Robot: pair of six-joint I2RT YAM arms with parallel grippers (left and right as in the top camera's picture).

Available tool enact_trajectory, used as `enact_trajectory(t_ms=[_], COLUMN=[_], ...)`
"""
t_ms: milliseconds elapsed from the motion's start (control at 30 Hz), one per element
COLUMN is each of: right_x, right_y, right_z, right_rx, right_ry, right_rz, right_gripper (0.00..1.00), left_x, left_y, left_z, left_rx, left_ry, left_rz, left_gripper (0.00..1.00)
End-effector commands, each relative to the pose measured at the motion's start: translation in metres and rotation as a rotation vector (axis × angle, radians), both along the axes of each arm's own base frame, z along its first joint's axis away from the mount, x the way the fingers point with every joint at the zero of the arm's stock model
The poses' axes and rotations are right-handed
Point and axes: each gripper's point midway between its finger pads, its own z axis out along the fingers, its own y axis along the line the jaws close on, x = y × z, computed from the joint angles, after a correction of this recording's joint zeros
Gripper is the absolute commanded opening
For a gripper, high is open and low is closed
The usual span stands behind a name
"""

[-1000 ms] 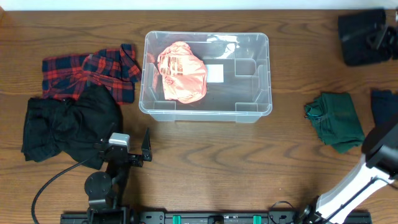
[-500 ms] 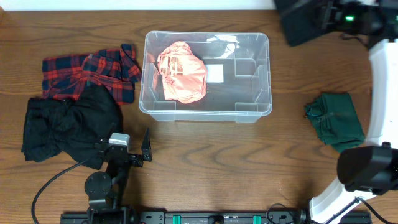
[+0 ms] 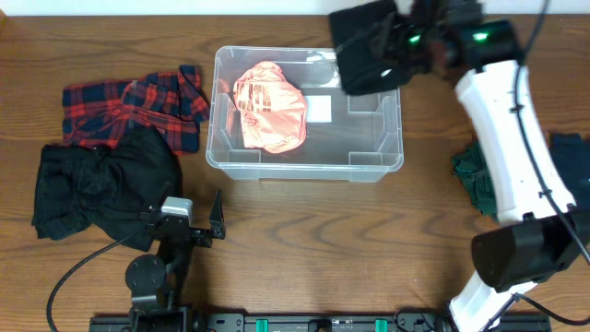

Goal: Pack container
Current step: 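Grasp the black folded item and carry it over the bin, then lower the black item into the bin's right side and release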

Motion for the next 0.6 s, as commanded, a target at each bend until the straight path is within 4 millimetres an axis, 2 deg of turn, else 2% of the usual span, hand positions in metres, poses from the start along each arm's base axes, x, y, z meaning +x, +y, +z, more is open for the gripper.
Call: enact_trajectory(t_ms=[0,133,300,567], right_x=[-0.006,-0.013,-0.023,-0.020], right_y=[0.013,0.027,0.028,0.024], right_z=[-0.016,-0.046,-0.080,-0.107], right_rx=[-0.003,0.016,0.017,0.000], right_ry=[0.040,0.097,0.172,0.161], right_rz=[-0.068,-0.082,-0.111,-0.134], right_gripper=[0.01,0.01,0.01,0.01], left_x=[-0.001,-0.001,-0.001,-0.001], left_y=[0.000,0.000,0.000,0.000], left_z=[-0.017,-0.017,-0.017,-0.017], left_rx=[-0.012,-0.012,-0.012,-0.012], left_ry=[0.052,0.052,0.052,0.052], left_rz=[0.002,0.002,0.002,0.002], left_gripper=[0.98,0.98,0.98,0.98])
